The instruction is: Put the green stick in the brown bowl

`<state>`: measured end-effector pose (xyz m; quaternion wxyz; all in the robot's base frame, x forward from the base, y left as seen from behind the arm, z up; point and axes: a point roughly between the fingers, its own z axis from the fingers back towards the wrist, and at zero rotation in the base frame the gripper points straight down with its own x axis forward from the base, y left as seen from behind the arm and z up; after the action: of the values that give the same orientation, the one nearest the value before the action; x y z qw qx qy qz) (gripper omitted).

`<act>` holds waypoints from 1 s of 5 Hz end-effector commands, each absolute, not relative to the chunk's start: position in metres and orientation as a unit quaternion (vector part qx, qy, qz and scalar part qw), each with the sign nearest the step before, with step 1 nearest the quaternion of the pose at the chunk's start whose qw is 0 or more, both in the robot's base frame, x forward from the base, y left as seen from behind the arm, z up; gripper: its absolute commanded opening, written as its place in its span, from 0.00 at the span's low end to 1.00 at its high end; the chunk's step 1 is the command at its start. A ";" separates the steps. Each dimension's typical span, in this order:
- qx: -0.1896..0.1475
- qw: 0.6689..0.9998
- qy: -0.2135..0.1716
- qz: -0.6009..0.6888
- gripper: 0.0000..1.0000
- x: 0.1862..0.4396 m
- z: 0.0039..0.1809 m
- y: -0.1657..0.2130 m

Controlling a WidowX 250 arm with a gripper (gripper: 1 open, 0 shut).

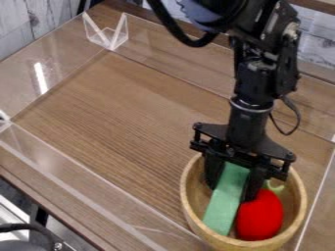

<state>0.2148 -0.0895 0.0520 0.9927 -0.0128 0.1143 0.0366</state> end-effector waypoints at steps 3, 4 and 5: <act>-0.018 0.993 0.104 0.059 0.00 0.211 0.051 -0.079; -0.018 0.991 0.107 0.081 0.00 0.211 0.045 -0.085; -0.020 0.987 0.108 0.121 0.00 0.211 0.040 -0.079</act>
<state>0.2117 -0.0781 0.0388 0.9869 -0.0190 0.1079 0.1181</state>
